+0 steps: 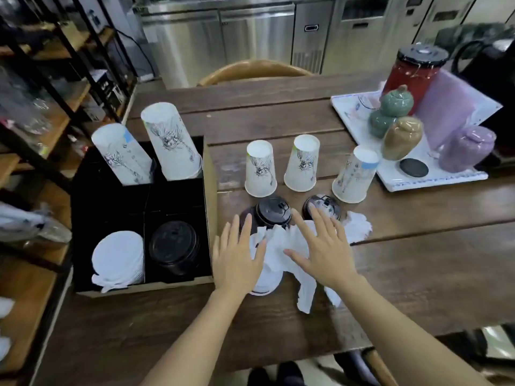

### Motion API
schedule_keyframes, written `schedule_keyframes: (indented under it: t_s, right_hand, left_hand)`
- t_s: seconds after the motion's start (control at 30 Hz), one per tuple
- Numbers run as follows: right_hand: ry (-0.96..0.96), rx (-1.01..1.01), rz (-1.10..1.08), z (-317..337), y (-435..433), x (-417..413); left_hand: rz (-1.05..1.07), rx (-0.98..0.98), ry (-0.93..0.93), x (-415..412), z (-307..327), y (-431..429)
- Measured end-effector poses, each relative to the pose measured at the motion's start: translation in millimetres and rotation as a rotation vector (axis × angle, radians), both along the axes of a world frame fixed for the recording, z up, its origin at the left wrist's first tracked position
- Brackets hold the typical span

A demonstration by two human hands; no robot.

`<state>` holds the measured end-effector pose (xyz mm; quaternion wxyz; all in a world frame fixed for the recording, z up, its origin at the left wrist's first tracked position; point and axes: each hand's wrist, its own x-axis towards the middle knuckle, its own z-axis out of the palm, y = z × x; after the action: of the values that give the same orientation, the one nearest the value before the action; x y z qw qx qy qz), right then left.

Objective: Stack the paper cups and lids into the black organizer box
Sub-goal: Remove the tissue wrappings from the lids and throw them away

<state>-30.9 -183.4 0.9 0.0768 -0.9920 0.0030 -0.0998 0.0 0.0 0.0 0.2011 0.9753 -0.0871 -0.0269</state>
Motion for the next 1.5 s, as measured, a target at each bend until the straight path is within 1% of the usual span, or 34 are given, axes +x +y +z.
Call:
schedule_keyframes:
  t_s: [0.03, 0.13, 0.27, 0.33, 0.43, 0.53, 0.63, 0.7, 0.73, 0.83, 0.87, 0.93, 1.0, 1.1, 1.17, 1.23, 1.33, 1.4, 1.5]
  right_hand:
    - [0.045, 0.006, 0.006, -2.9, 2.5, -0.4]
    - [0.072, -0.014, 0.005, -12.7, 9.8, -3.5]
    - [0.176, 0.068, 0.017, -20.8, 18.1, 3.9]
    - [0.228, 0.118, 0.011, -23.8, 23.0, 8.8]
    - [0.166, 0.158, 0.019, -24.0, 28.5, 14.6]
    - [0.066, 0.205, 0.035, -20.0, 31.4, 16.9]
    - [-0.001, 0.288, 0.043, -11.9, 31.0, 19.1]
    - [-0.050, 0.399, -0.016, -3.1, 28.1, 22.5]
    - [-0.063, 0.490, -0.065, 2.4, 25.8, 24.6]
    - [-0.095, 0.868, -0.172, 19.4, 15.6, 29.4]
    - [-0.117, 0.957, -0.202, 25.6, 12.1, 30.4]
    - [-0.198, 1.042, -0.273, 34.6, 4.2, 32.1]
    - [-0.264, 1.094, -0.341, 39.8, -2.6, 32.2]
    - [-0.278, 1.084, -0.420, 38.7, -10.5, 29.0]
    - [-0.218, 1.008, -0.464, 31.1, -16.5, 23.7]
    - [-0.151, 0.900, -0.486, 20.0, -24.6, 15.7]
    - [0.044, 0.732, -0.525, 1.7, -36.2, 0.6]
    - [0.200, 0.631, -0.582, -7.9, -41.6, -10.1]
    - [0.362, 0.550, -0.611, -19.2, -43.5, -25.1]
  left_hand:
    - [-0.007, 0.010, 0.035, -0.3, -2.5, 1.4]
    - [-0.035, 0.038, 0.098, -0.4, -13.7, 5.1]
    - [-0.036, -0.038, 0.175, -0.4, -15.8, 4.7]
    - [-0.022, -0.036, 0.182, 0.5, -14.3, 3.5]
    - [-0.009, -0.032, 0.171, 4.9, -11.7, 0.6]
    - [0.026, -0.169, 0.209, 10.0, -9.2, -1.2]
    - [0.020, -0.248, 0.161, 11.5, -8.1, -0.6]
    - [0.032, -0.293, 0.101, 12.7, -7.0, 0.8]
    - [0.048, -0.313, 0.075, 12.8, -5.5, 1.0]
    - [0.110, -0.364, 0.028, 11.9, 1.5, -2.2]
    - [0.131, -0.377, 0.021, 10.1, 4.9, -4.8]
    - [0.149, -0.410, 0.029, 4.8, 12.2, -12.8]
    - [0.097, -0.426, 0.087, -5.2, 17.7, -23.9]
    - [-0.084, -0.367, 0.206, -28.3, 16.7, -46.1]
    - [-0.160, -0.250, 0.284, -42.0, 10.6, -63.2]
    - [-0.174, -0.112, 0.328, -48.9, 2.9, -76.2]
    - [-0.181, 0.022, 0.342, -48.0, -7.8, -82.2]
    - [-0.212, 0.037, 0.348, -45.2, -14.5, -80.1]
    - [-0.287, 0.055, 0.358, -42.5, -19.7, -76.7]
